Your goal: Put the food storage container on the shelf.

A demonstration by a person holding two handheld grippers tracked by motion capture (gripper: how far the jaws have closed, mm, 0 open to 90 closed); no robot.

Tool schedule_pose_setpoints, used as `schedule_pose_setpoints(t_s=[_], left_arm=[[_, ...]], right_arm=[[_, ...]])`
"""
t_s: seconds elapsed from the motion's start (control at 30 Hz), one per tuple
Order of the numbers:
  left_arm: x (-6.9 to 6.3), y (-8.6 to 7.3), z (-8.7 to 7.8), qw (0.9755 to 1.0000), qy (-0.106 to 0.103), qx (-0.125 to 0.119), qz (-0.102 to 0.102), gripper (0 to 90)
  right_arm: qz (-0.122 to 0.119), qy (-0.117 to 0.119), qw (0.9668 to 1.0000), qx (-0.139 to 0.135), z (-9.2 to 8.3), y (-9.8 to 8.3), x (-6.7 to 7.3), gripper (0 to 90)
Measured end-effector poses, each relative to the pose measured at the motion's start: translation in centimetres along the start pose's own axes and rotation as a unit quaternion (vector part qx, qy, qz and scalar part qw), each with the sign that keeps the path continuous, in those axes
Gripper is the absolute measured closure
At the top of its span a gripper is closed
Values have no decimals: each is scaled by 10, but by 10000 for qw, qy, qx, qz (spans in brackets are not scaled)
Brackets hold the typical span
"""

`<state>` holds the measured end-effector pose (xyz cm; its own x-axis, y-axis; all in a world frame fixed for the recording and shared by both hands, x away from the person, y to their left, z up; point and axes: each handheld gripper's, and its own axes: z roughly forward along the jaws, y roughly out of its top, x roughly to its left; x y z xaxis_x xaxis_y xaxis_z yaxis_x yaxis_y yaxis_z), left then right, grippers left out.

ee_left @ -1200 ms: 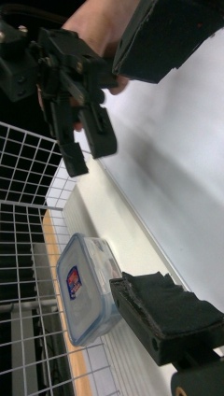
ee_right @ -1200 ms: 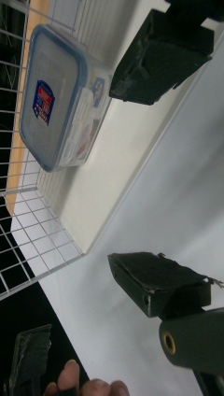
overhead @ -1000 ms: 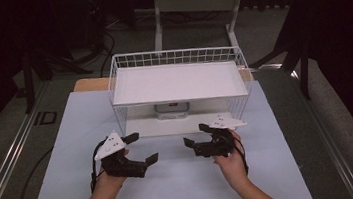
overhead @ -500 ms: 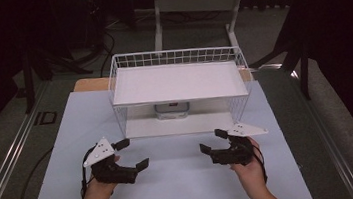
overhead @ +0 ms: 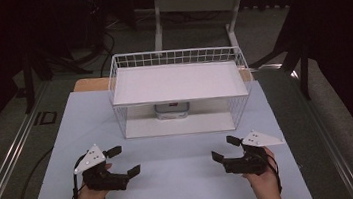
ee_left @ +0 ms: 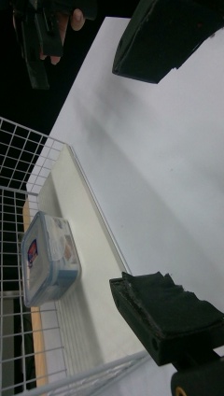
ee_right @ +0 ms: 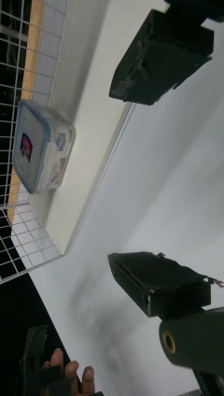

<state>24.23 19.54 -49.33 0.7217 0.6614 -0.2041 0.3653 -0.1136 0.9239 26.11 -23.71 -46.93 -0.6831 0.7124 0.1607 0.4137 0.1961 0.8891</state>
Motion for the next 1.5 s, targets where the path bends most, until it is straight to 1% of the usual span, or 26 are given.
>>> schedule_pose_setpoints(t_s=[0.13, 0.2, 0.27, 0.3, 0.33, 0.37, 0.4, 0.43, 0.53, 0.67, 0.7, 0.73, 0.8, 0.83, 0.93, 0.97, 1.07, 1.13, 1.2, 1.27, 1.33, 1.43, 1.5], left_arm=[[-1, -3, -2, 10000, -7, 16, -34, 24], [-1, -6, -1, 10000, -18, 61, -54, 24], [-1, -8, -1, 10000, -26, 52, -56, 24], [-1, -9, 0, 10000, -27, 43, -57, 24], [-2, -10, 0, 10000, -25, 54, -1, 24], [-2, -10, 1, 10000, -24, 64, 16, 24], [-2, -11, 2, 10000, -55, 73, -19, 23], [-2, -11, 3, 9999, -95, 64, -39, 23], [-4, -11, 5, 9999, -113, 81, 39, 24], [-4, -12, 8, 9997, -177, 111, 83, 24], [-4, -12, 8, 9997, -177, 111, 83, 24], [-4, -12, 9, 9997, -185, 75, 106, 24], [-3, -12, 11, 9998, -123, 38, 148, 24], [-2, -13, 11, 9998, -77, 67, 186, 24], [2, -15, 11, 9998, -63, 86, 138, 24], [3, -16, 11, 9998, -53, 65, 168, 24], [4, -17, 11, 9997, 68, 43, 250, 24], [6, -18, 10, 9997, 101, 8, 208, 24], [7, -19, 9, 9998, 110, -46, 188, 24], [9, -19, 7, 9998, 120, -117, 147, 24], [8, -19, 7, 9996, 168, -142, 171, 24], [7, -19, 7, 9991, 218, -188, 322, 24], [5, -18, 7, 9988, 205, -225, 378, 24]], right_arm=[[44, 21, 10000, -25, -4, -3, 1, 173], [-30, 18, 10000, 9, -6, -5, 1, 173], [-114, 43, 9999, 10, -7, -7, 1, 166], [-181, 7, 9998, -8, -8, -8, 1, 166], [-195, -3, 9998, -19, -9, -9, 0, 166], [-135, 14, 9999, -35, -9, -10, -1, 166], [-116, 3, 9999, -39, -10, -11, -3, 166], [-135, -10, 9999, -37, -10, -12, -4, 166], [-221, -40, 9997, 18, -9, -16, -7, 166], [-401, -226, 9988, 177, -5, -20, -11, 162], [-401, -226, 9988, 177, -5, -20, -11, 162], [-464, -298, 9983, 193, -4, -20, -12, 161], [-551, -426, 9974, 163, -3, -22, -16, 160], [-553, -429, 9974, 171, -3, -23, -17, 161], [-495, -413, 9976, 270, 0, -26, -21, 160], [-489, -427, 9975, 294, 1, -27, -21, 160], [-504, -420, 9973, 341, 4, -28, -20, 158], [-551, -411, 9970, 361, 6, -27, -18, 157], [-624, -450, 9965, 326, 7, -26, -17, 157], [-638, -450, 9968, 174, 6, -24, -15, 157], [-690, -435, 9967, 50, 6, -22, -14, 156], [-726, -399, 9966, 16, 8, -22, -13, 156], [-661, -337, 9972, -2, 9, -22, -14, 154]])
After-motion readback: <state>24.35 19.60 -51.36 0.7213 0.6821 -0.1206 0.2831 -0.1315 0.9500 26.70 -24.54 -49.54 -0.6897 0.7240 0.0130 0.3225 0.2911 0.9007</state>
